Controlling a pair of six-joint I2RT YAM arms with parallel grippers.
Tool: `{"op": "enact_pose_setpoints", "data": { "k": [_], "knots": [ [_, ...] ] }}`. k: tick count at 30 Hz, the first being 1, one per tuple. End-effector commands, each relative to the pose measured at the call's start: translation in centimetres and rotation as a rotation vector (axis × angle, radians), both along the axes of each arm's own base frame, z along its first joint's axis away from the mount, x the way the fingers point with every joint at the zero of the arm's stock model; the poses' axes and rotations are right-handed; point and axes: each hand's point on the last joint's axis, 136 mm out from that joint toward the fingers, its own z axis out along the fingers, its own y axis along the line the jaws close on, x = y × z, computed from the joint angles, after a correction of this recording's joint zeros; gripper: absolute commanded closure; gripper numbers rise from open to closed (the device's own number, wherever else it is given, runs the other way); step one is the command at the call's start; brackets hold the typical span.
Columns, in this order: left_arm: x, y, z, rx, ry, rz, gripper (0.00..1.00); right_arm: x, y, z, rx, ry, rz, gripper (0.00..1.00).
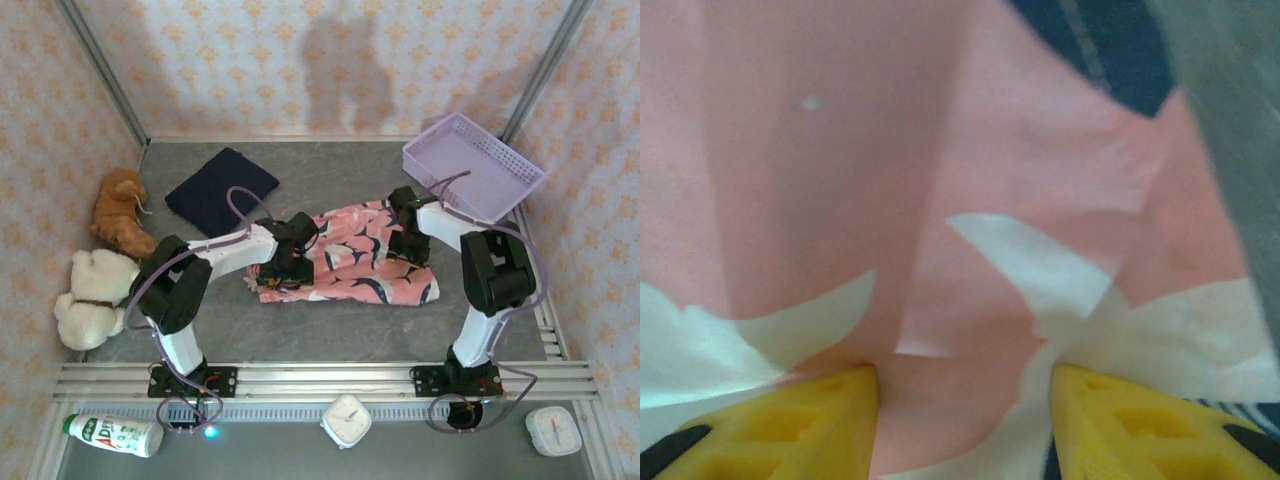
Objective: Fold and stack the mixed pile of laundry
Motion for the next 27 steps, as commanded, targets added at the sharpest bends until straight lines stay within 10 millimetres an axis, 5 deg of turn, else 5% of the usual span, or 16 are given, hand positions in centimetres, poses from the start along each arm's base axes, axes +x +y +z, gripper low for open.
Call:
{"op": "enact_pose_setpoints", "data": {
  "k": [1,4,7,13,18,20,23,25,27],
  "knots": [
    [1.3,1.8,4.7,0.038,-0.083,0.095,0.00,0.1,-1.0,3.7,-0.021,-0.075,-0.011,0.43],
    [4.1,3.2,8.7,0.039,-0.177,0.122,0.00,2.7,-0.1,7.1,0.020,-0.169,-0.005,0.32],
    [6.2,5.7,10.1,0.024,-0.228,0.206,0.00,5.9,0.3,8.8,0.044,-0.252,-0.039,0.26],
    [8.4,9.6,7.3,-0.004,-0.233,0.370,0.00,12.3,3.3,7.1,0.193,-0.295,-0.127,0.25],
    [10.0,9.5,4.8,-0.024,-0.214,0.418,0.03,14.7,4.2,3.8,0.212,-0.258,-0.198,0.27],
    [10.6,9.3,4.1,-0.020,-0.207,0.430,0.07,15.3,4.0,2.8,0.205,-0.252,-0.219,0.35],
    [10.7,9.8,3.0,0.021,-0.190,0.436,0.25,15.6,3.3,2.5,0.201,-0.245,-0.265,0.67],
    [10.4,10.6,2.5,0.072,-0.180,0.438,0.46,15.7,2.6,3.3,0.203,-0.267,-0.284,0.84],
    [9.9,11.4,2.1,0.125,-0.166,0.428,0.54,15.6,1.7,5.0,0.188,-0.308,-0.288,0.98]
  ]
}}
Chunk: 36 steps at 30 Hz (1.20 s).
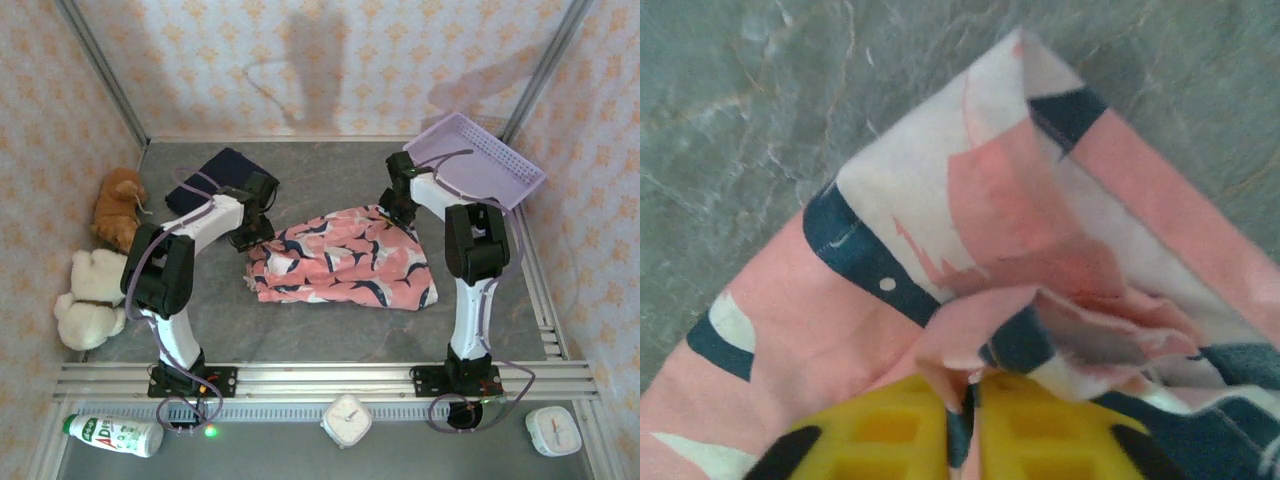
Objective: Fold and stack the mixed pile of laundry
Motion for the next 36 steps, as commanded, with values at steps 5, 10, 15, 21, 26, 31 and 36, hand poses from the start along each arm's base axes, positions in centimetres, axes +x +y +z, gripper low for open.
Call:
{"op": "enact_pose_setpoints", "data": {
  "k": [5,10,15,21,26,31,36],
  "knots": [
    [-0.8,2.2,-0.6,0.139,0.042,0.001,0.52,1.4,-2.8,9.6,-0.049,-0.220,-0.050,1.00],
    [-1.0,2.2,-1.1,0.132,0.054,0.018,0.38,3.9,-2.3,10.7,-0.035,-0.277,-0.053,1.00],
    [-0.6,2.0,-1.0,0.138,0.063,0.006,0.29,8.9,-0.4,7.6,0.006,-0.305,-0.022,1.00],
    [-0.4,1.8,-0.1,0.128,0.058,-0.006,0.26,11.9,1.7,4.6,0.045,-0.258,0.087,0.61],
    [-0.4,2.1,4.3,0.144,-0.001,-0.055,0.11,9.5,0.5,9.5,-0.019,-0.317,0.142,0.37],
    [-1.6,-0.9,8.1,0.050,-0.079,-0.144,0.12,2.8,-0.4,10.9,0.001,-0.261,0.144,0.37],
    [-4.7,-6.2,7.0,-0.102,-0.084,-0.176,0.39,-3.6,0.2,9.4,0.053,-0.174,0.146,0.41]
  ]
}}
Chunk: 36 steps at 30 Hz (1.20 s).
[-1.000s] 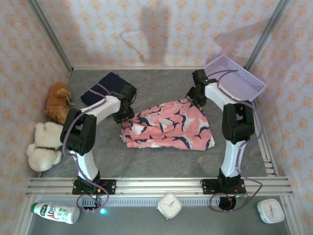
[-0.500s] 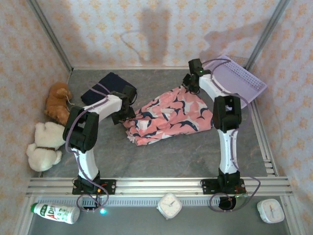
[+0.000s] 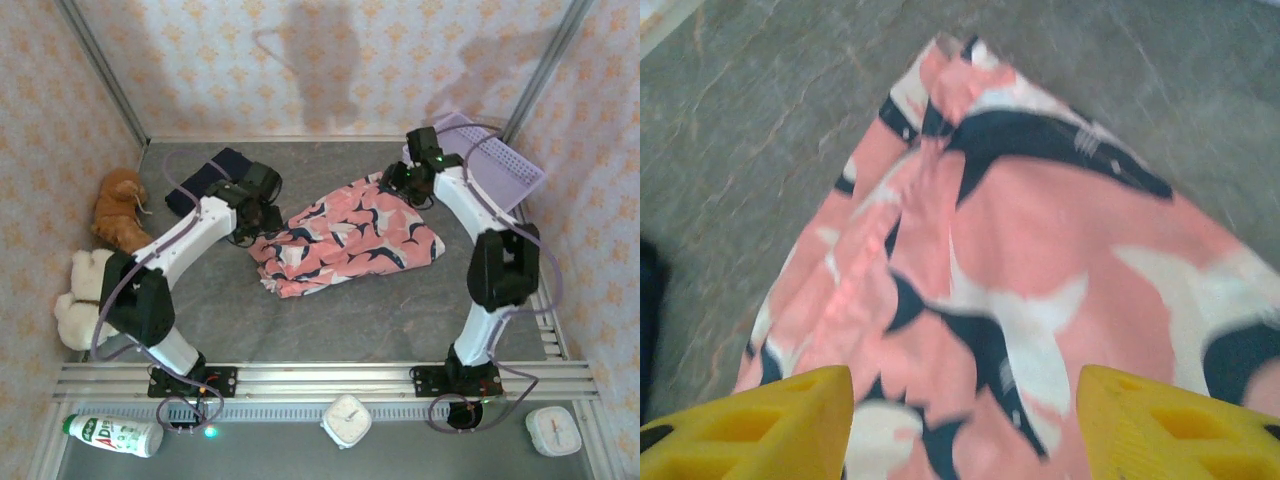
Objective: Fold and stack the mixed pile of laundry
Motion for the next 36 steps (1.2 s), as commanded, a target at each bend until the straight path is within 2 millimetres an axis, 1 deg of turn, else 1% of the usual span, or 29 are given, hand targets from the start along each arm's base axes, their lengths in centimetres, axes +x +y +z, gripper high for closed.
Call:
{"op": "enact_pose_setpoints", "data": {
  "k": [1,4,6,8,9,10,13,16,18,20,23,26,28,31,34,36],
  "knots": [
    [-3.4,-3.1,-2.6,-0.093,0.084,-0.017,0.47,-4.3,0.5,-3.2,-0.001,0.123,0.015,0.42],
    [-5.6,-5.4,-4.7,-0.130,0.113,-0.062,0.59,-6.6,0.7,-5.2,0.004,0.167,0.016,0.46],
    [-7.0,-6.0,-5.9,-0.100,0.146,-0.115,0.60,-7.6,0.3,-6.8,-0.007,0.204,-0.004,0.47],
    [-8.0,-5.7,-6.8,-0.020,0.167,-0.168,0.60,-8.2,-0.2,-8.5,-0.025,0.223,-0.032,0.48],
    [-8.3,-5.5,-7.2,0.024,0.171,-0.196,0.58,-8.3,-0.5,-9.4,-0.032,0.234,-0.048,0.48],
    [-8.7,-5.1,-7.7,0.069,0.177,-0.217,0.55,-8.5,-0.8,-10.5,-0.036,0.252,-0.068,0.48],
    [-9.1,-3.9,-9.3,0.161,0.207,-0.233,0.45,-8.6,-1.6,-12.8,-0.057,0.296,-0.113,0.48],
    [-9.1,-2.6,-10.9,0.252,0.231,-0.242,0.45,-8.6,-2.8,-13.9,-0.097,0.322,-0.156,0.48],
    [-9.3,-1.2,-11.8,0.338,0.259,-0.252,0.48,-8.4,-3.6,-13.9,-0.125,0.317,-0.161,0.47],
    [-9.6,0.4,-12.3,0.430,0.287,-0.273,0.52,-8.3,-4.3,-13.8,-0.157,0.312,-0.150,0.47],
    [-9.8,2.6,-12.1,0.541,0.318,-0.292,0.57,-8.1,-4.6,-13.4,-0.193,0.297,-0.099,0.47],
    [-9.3,3.9,-10.9,0.598,0.314,-0.293,0.59,-8.0,-4.2,-13.0,-0.187,0.285,-0.042,0.47],
    [-8.5,4.2,-9.5,0.621,0.289,-0.307,0.59,-7.9,-4.0,-12.6,-0.183,0.276,-0.019,0.47],
    [-7.3,4.2,-7.7,0.671,0.260,-0.384,0.58,-7.7,-4.0,-12.0,-0.201,0.250,0.005,0.47],
    [-6.9,4.9,-7.2,0.738,0.285,-0.450,0.57,-7.7,-5.0,-12.2,-0.257,0.255,0.003,0.47],
    [-7.1,4.7,-7.5,0.728,0.306,-0.473,0.53,-7.9,-4.7,-12.3,-0.248,0.274,0.012,0.47]
  ]
}}
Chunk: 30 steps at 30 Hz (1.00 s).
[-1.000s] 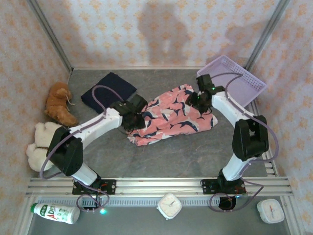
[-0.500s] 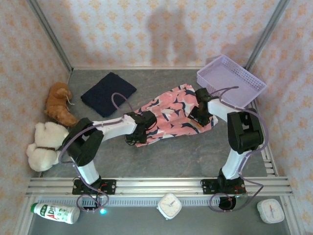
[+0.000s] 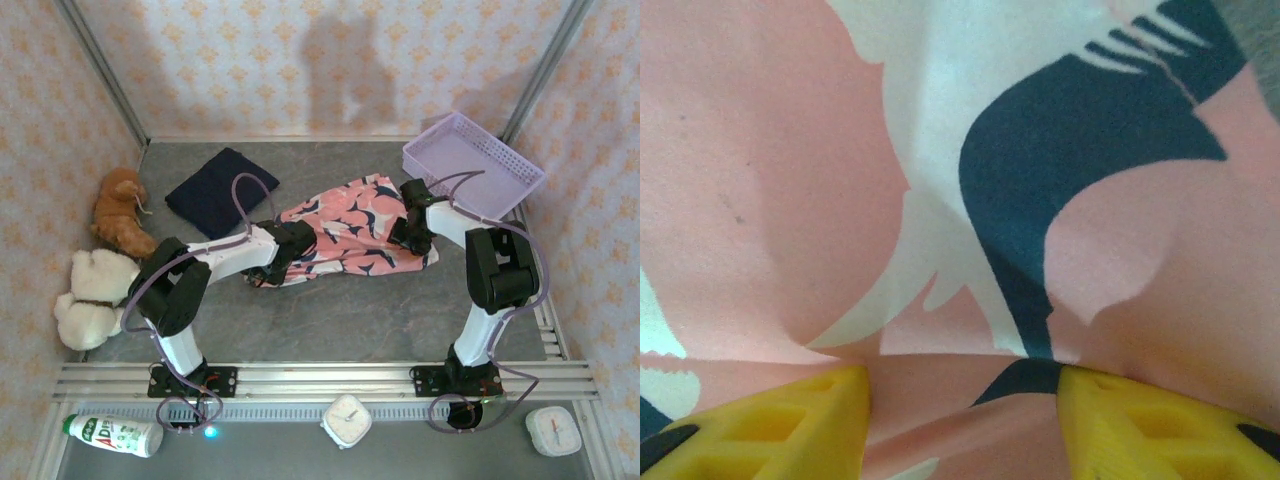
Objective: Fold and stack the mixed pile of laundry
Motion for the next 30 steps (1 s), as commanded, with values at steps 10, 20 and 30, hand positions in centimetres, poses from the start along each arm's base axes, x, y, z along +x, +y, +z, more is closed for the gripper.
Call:
{"op": "enact_pose_setpoints", "data": {
  "k": [10,20,30],
  "knots": [
    [-1.1,4.2,0.1,0.207,0.103,-0.032,0.44,-0.6,-3.2,1.1,-0.150,-0.021,-0.018,0.47],
    [1.3,-0.3,5.5,-0.326,-0.080,0.230,0.09,0.0,-3.3,2.3,-0.143,-0.015,-0.030,0.47],
    [3.2,2.7,3.5,-0.583,-0.241,0.727,0.00,-0.4,-1.7,6.6,-0.026,-0.096,-0.049,0.42]
  ]
}}
